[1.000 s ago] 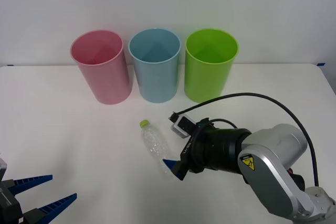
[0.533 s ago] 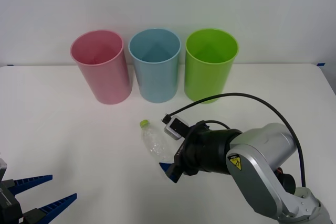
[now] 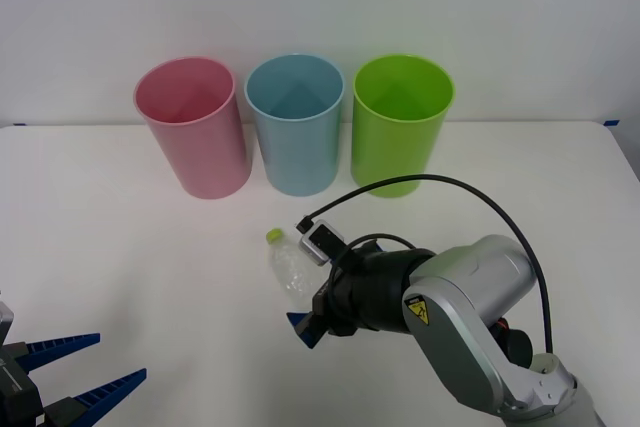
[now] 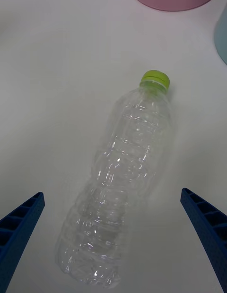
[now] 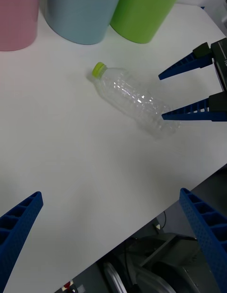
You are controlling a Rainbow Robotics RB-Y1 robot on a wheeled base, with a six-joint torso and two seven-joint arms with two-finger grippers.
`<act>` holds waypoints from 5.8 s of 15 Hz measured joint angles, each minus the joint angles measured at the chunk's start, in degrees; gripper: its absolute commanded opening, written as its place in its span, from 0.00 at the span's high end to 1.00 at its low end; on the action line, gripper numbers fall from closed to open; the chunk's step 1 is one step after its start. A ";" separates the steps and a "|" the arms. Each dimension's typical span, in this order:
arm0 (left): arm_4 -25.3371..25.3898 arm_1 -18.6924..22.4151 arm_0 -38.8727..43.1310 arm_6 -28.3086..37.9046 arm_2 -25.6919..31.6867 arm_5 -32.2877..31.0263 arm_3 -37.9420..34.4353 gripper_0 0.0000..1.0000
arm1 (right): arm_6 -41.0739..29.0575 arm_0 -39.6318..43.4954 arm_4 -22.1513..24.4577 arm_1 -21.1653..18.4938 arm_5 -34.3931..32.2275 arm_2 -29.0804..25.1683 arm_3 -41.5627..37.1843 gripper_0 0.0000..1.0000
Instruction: Put cans in the blue bin and PET bottles in the pink bin and trash in the green bin.
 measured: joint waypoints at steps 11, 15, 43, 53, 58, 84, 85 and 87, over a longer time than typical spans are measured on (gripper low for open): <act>0.00 0.00 0.00 0.00 0.00 0.00 0.00 0.00 | 0.01 -0.19 0.00 0.07 6.93 1.80 7.26 0.00; 0.00 0.00 0.00 0.00 0.00 0.00 0.00 0.00 | 0.05 -0.18 0.00 0.33 9.60 2.46 9.43 0.00; 0.00 0.00 0.00 0.00 0.00 0.00 0.00 0.00 | 1.43 -0.33 -0.46 0.60 16.10 4.16 13.60 1.00; 0.00 0.00 0.00 0.00 0.00 0.00 0.00 0.00 | 7.63 -0.53 -23.78 -5.76 21.97 0.66 4.20 1.00; 0.00 0.00 0.00 0.00 0.00 0.00 0.00 0.00 | 8.34 -0.53 -33.89 -9.52 21.98 -1.37 -0.52 1.00; 0.00 0.00 0.00 0.00 0.00 0.00 0.00 0.00 | 2.15 -20.48 -40.37 6.30 41.25 -3.47 9.60 1.00; 0.00 0.00 0.00 0.00 0.00 0.00 0.00 0.00 | 2.50 -21.98 -40.35 6.32 43.04 -2.62 11.27 1.00; 0.00 0.00 0.00 0.00 0.00 0.00 0.00 0.00 | 4.19 -25.74 -40.21 6.42 44.63 -2.22 15.07 1.00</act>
